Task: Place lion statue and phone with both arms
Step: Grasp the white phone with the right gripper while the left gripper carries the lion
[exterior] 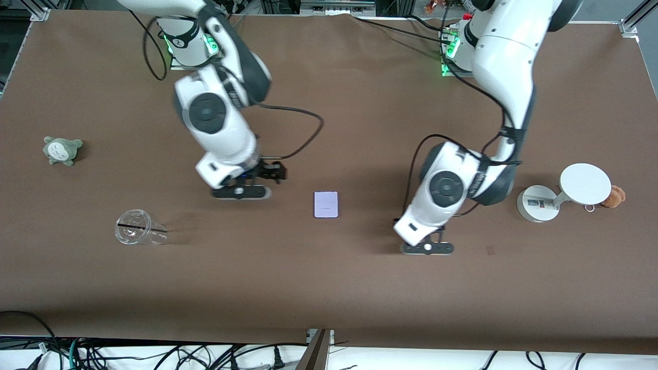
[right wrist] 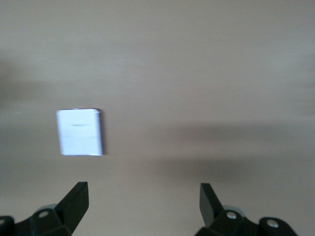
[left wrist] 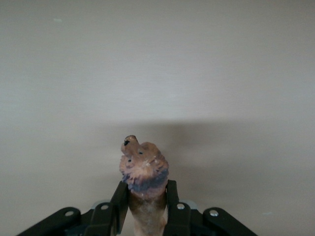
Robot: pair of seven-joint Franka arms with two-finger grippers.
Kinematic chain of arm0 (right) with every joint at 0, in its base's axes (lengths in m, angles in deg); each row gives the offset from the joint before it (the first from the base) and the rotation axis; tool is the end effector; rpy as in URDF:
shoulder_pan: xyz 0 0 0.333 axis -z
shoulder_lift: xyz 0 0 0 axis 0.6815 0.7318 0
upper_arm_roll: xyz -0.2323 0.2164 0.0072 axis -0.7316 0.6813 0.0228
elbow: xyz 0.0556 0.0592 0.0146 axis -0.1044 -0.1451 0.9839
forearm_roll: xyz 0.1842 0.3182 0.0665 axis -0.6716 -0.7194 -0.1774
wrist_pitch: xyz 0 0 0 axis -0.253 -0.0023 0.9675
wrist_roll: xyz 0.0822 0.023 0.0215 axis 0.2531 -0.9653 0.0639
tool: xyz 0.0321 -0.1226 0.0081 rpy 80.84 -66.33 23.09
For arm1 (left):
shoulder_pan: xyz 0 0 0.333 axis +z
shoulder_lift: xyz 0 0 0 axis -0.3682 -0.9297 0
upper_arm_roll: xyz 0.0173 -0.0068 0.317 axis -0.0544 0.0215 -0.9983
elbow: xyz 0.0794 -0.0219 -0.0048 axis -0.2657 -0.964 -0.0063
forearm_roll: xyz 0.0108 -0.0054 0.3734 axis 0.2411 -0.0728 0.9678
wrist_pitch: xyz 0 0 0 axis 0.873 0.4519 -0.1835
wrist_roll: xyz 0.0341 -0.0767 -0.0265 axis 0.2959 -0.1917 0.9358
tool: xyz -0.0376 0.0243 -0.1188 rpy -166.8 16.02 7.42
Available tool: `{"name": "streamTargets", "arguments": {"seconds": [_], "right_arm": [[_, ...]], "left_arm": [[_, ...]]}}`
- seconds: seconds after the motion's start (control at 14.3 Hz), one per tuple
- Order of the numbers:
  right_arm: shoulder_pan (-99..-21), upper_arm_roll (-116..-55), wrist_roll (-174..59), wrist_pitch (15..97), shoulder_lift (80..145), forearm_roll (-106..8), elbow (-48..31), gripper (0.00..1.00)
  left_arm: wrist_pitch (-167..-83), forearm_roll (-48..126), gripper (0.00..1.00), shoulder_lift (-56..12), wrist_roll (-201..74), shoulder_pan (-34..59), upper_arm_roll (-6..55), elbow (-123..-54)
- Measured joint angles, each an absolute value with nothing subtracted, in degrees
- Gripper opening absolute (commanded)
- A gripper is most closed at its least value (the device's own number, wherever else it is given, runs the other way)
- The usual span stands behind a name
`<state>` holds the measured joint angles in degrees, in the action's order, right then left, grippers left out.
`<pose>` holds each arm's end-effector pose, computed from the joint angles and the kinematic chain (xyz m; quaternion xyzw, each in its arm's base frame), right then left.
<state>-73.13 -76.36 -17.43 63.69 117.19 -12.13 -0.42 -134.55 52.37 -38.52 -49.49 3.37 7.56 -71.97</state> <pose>0.5691 0.3720 0.3499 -0.9991 0.0173 -0.0206 0.0335 0.6719 -0.2322 0.2484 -0.9996 0.0115 -0.0217 0.0151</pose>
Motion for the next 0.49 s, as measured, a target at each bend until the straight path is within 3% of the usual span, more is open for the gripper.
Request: {"name": "streamTargets", "arguments": {"seconds": [0.49], "right_arm": [[-82.03,-76.72,-2.33,75.27,136.18,-9.96,11.8,1.0]], "left_arm": [[-140.59,52.37,0.0,-25.14,-58.45,16.95,7.66,-91.32]]}}
